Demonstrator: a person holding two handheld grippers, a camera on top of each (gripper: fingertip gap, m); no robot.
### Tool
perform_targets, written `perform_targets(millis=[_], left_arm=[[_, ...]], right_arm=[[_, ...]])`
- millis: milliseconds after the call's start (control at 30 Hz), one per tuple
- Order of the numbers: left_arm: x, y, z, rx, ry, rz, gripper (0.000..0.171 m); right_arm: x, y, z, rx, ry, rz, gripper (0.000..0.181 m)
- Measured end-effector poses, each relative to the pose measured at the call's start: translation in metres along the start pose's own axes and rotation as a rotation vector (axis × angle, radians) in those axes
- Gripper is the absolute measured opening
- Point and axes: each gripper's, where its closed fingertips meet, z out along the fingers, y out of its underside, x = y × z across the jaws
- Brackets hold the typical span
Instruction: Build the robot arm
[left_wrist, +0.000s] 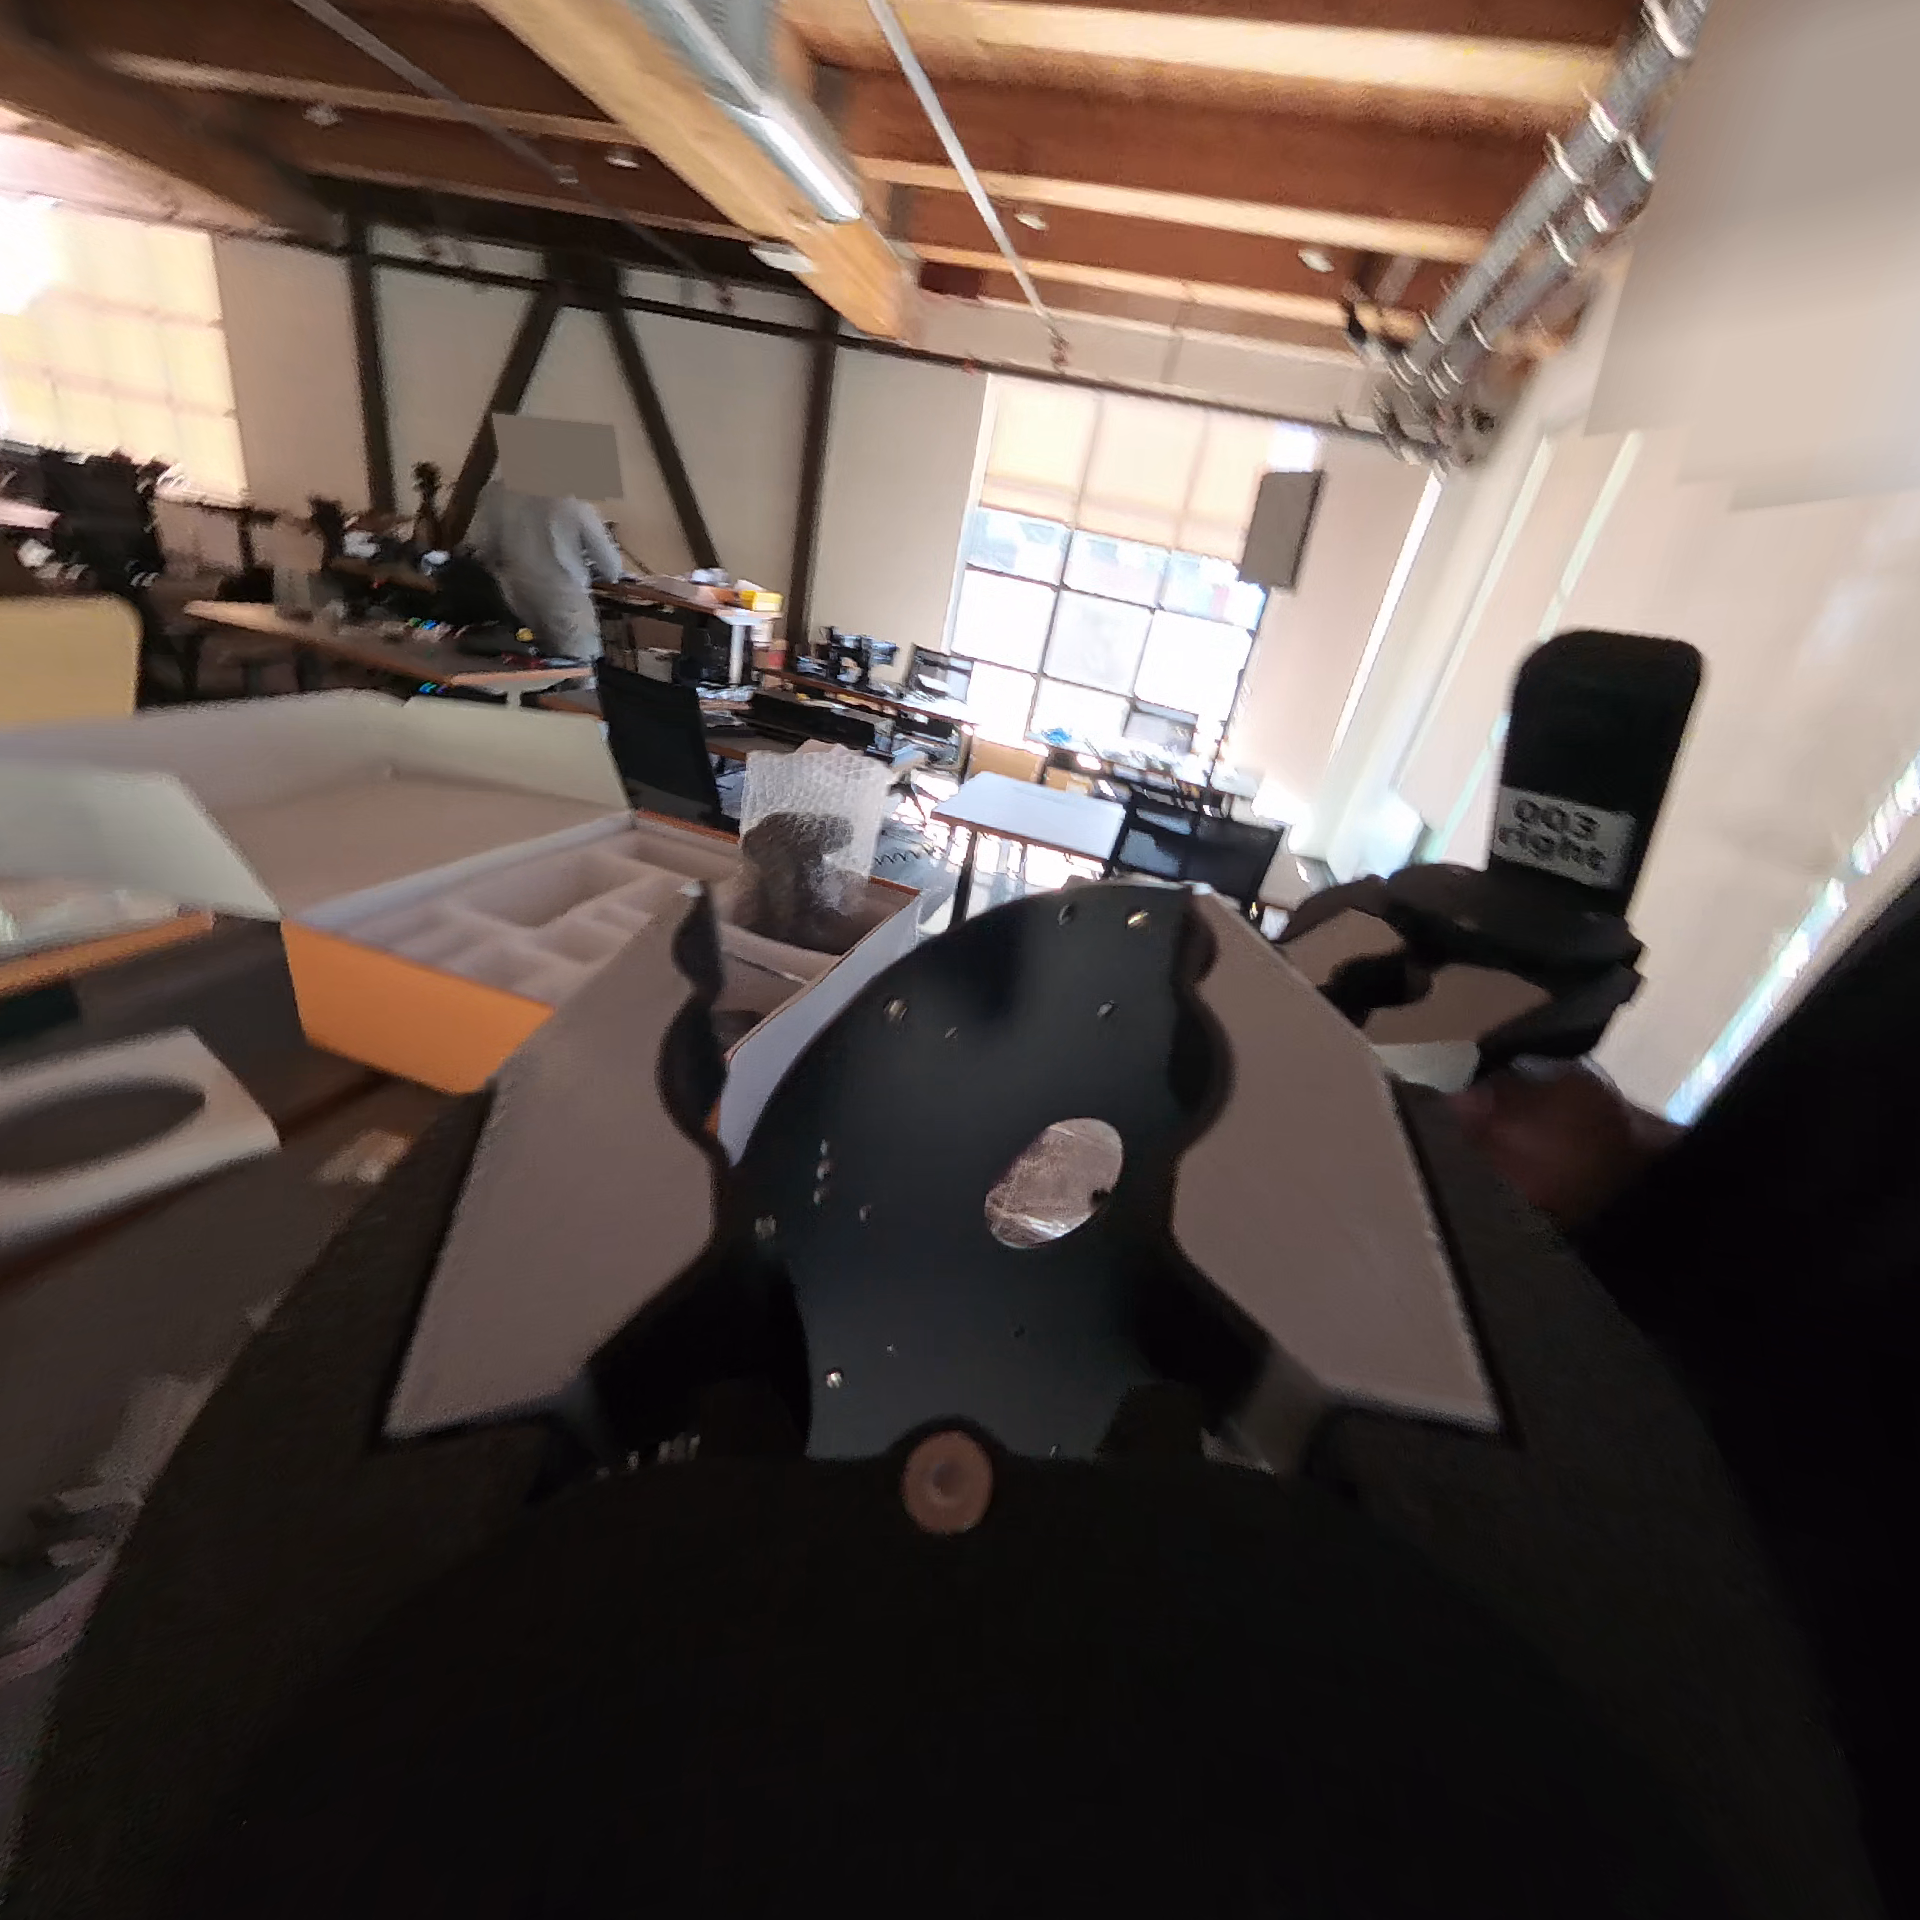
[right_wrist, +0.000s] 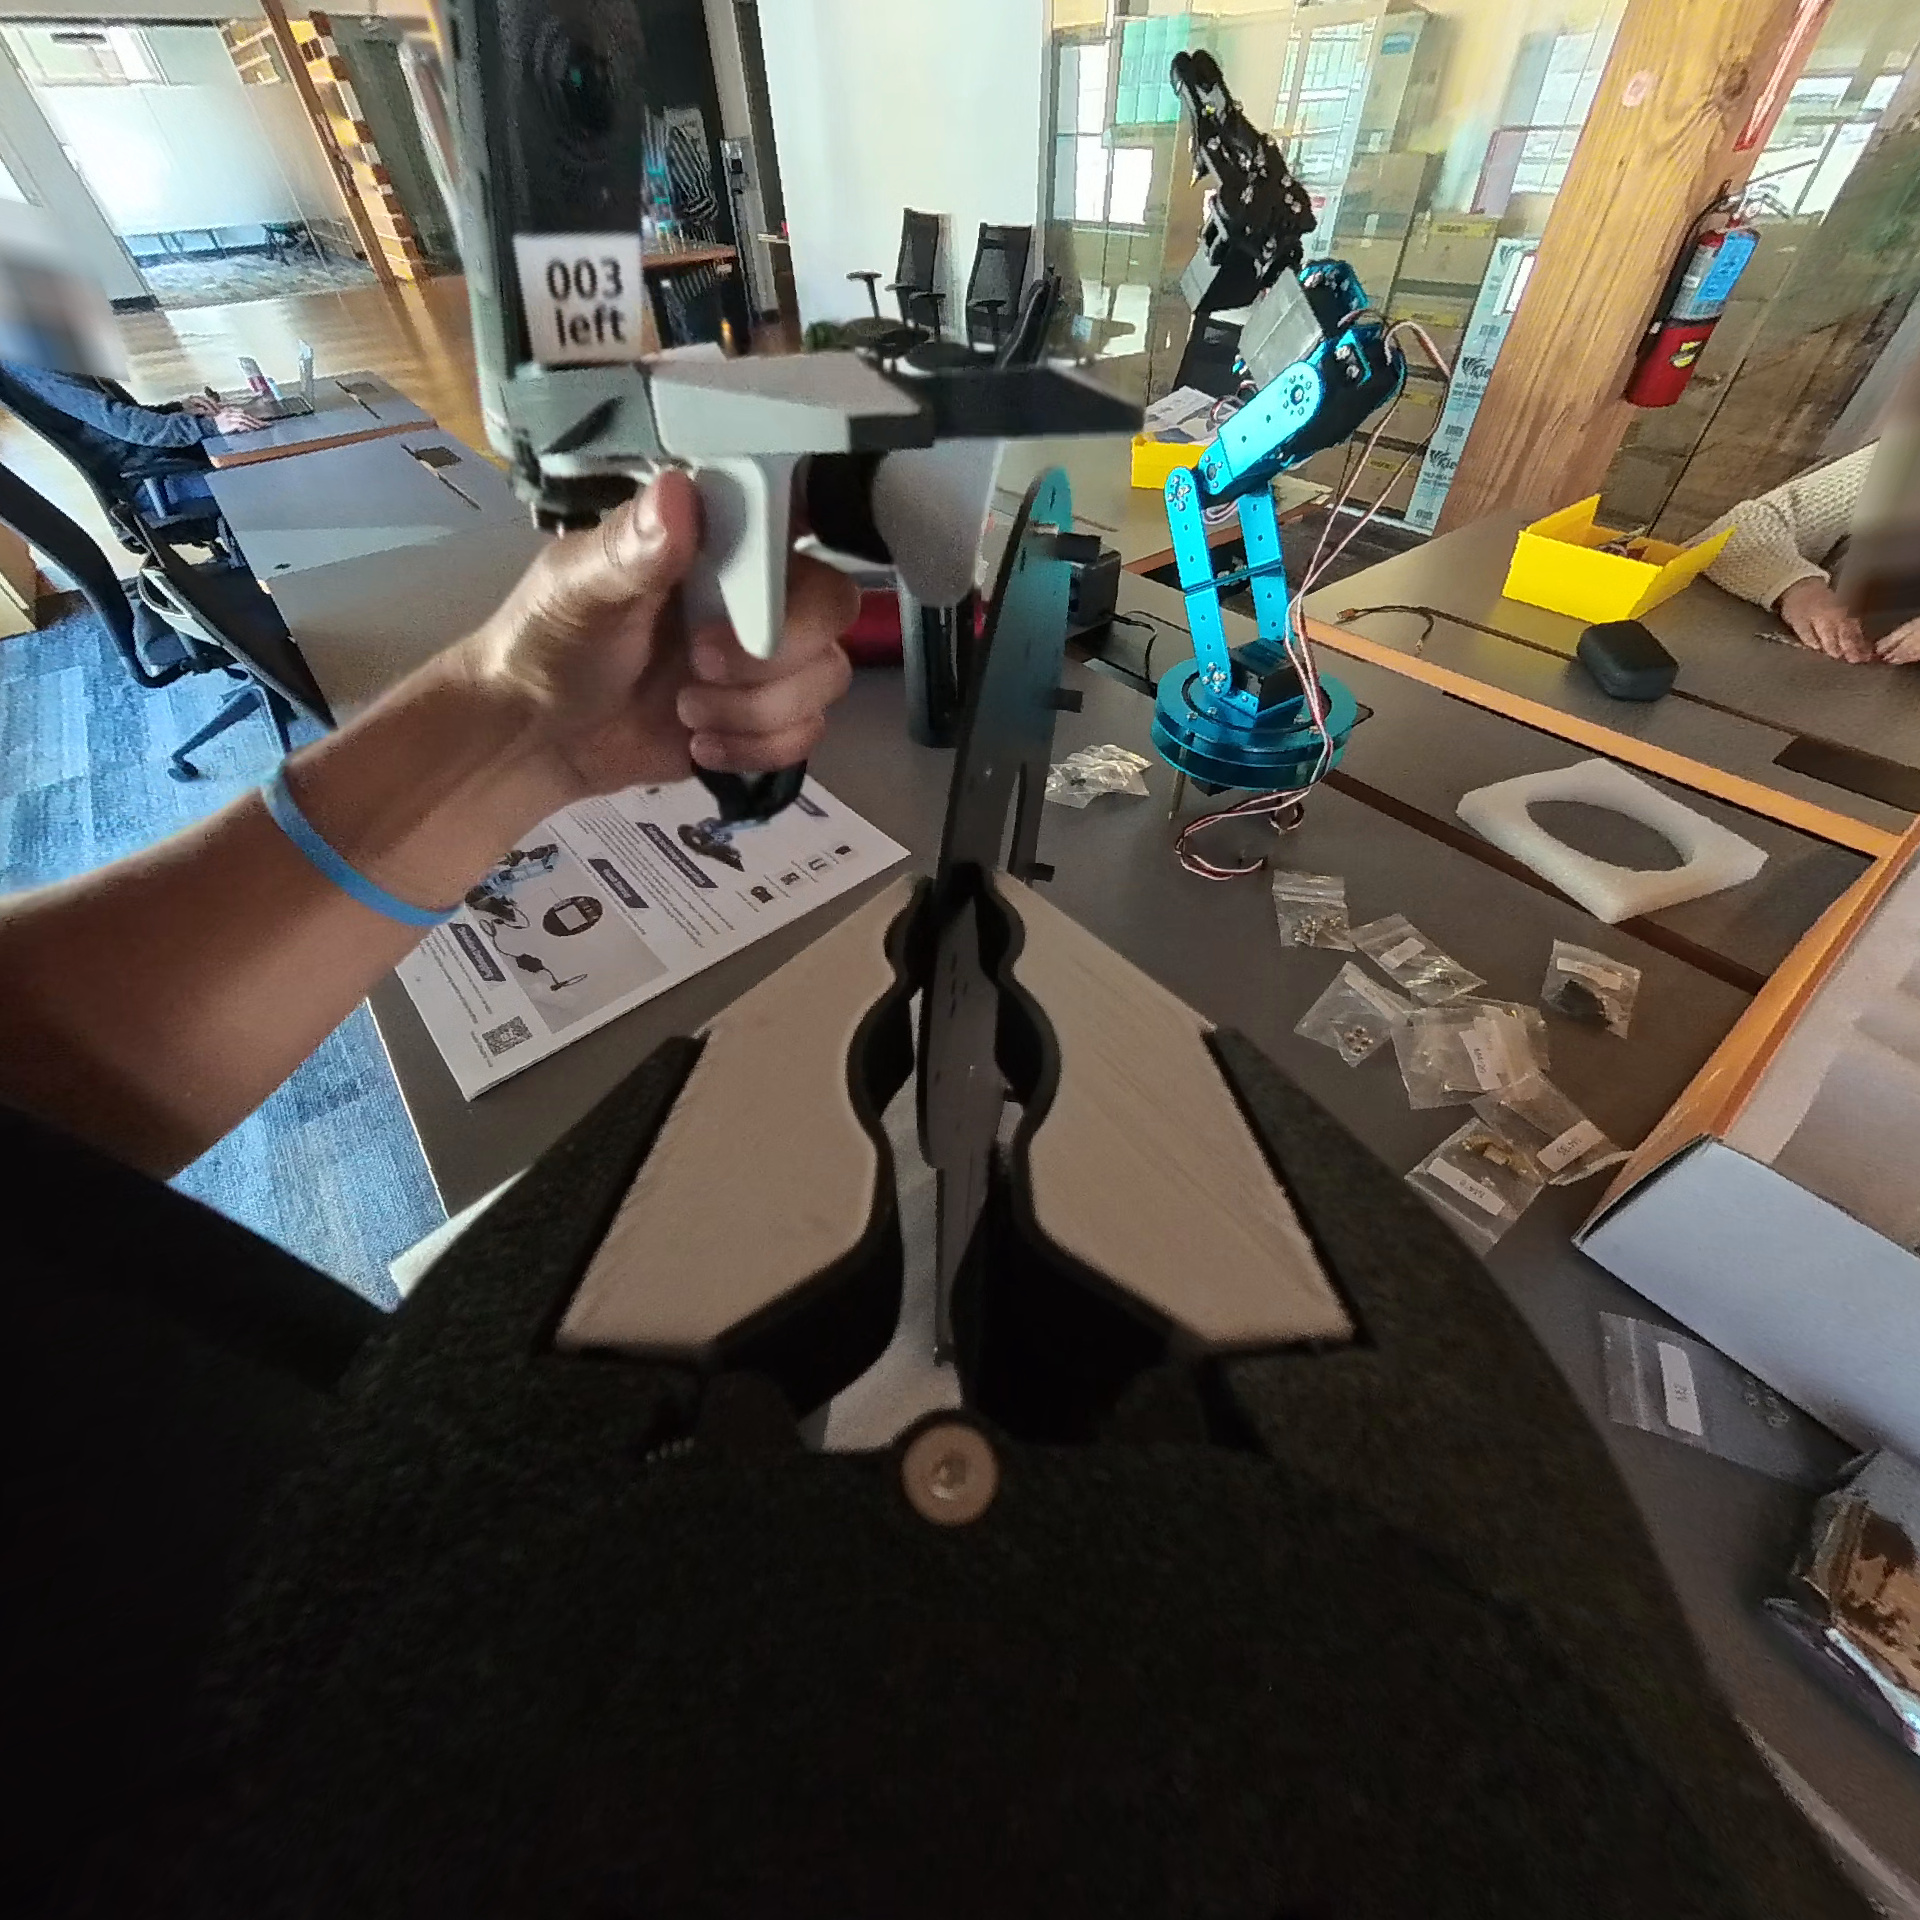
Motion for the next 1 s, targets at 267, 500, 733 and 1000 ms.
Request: perform_targets(millis=[267,500,733,1000], left_arm=[[-0.005,0.025,0.01,0.001,-0.07,-0.125,0.099],[0.002,0.027,0.01,-0.002,0.003,-0.165,0.081],[0.005,0.028,0.008,-0.021,0.027,-0.16,0.079],[0.01,0.022,0.002,0.0,0.063,-0.228,0.088]], right_arm=[[-0.002,0.0,0.001,-0.017,-0.007,-0.012,0.006],[-0.006,0.001,0.002,-0.026,-0.004,-0.04,0.006],[-0.008,0.006,0.004,-0.046,-0.026,-0.016,0.007],[-0.012,0.005,0.007,-0.057,-0.016,-0.054,0.007]])
